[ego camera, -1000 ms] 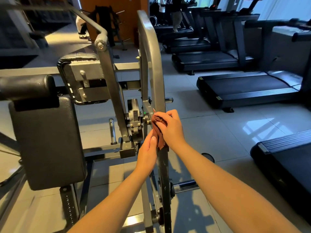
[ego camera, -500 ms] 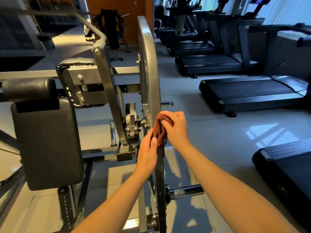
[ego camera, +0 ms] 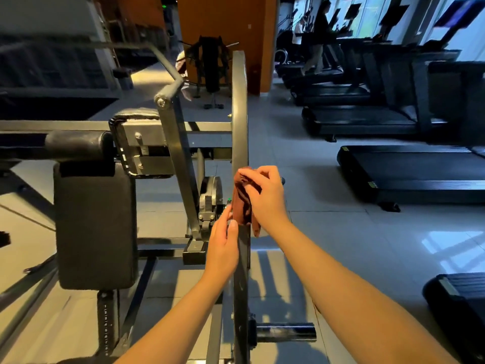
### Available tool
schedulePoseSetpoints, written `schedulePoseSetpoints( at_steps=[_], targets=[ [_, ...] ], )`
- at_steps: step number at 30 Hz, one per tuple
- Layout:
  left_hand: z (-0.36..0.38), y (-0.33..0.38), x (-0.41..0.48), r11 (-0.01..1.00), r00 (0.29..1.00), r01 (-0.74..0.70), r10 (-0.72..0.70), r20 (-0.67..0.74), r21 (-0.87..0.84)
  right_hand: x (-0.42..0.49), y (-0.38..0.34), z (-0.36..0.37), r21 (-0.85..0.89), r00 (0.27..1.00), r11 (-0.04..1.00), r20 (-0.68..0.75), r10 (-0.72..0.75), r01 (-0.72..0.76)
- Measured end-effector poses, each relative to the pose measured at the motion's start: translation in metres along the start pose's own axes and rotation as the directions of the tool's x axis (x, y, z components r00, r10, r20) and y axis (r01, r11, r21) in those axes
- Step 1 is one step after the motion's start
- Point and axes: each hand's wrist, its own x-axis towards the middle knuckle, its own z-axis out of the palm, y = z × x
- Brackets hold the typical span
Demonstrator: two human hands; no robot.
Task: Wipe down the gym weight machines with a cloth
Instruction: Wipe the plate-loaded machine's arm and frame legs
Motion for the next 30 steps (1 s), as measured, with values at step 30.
schedulePoseSetpoints(
  at_steps=[30],
  targets=[
    [0.032,0.004,-0.029,0.990,0.971,0.019,-0.053,-0.235,-0.141,-0.037,0.050,-0.001,0.073,0.942,0.997,0.335,0.007,-0.033]
  ],
)
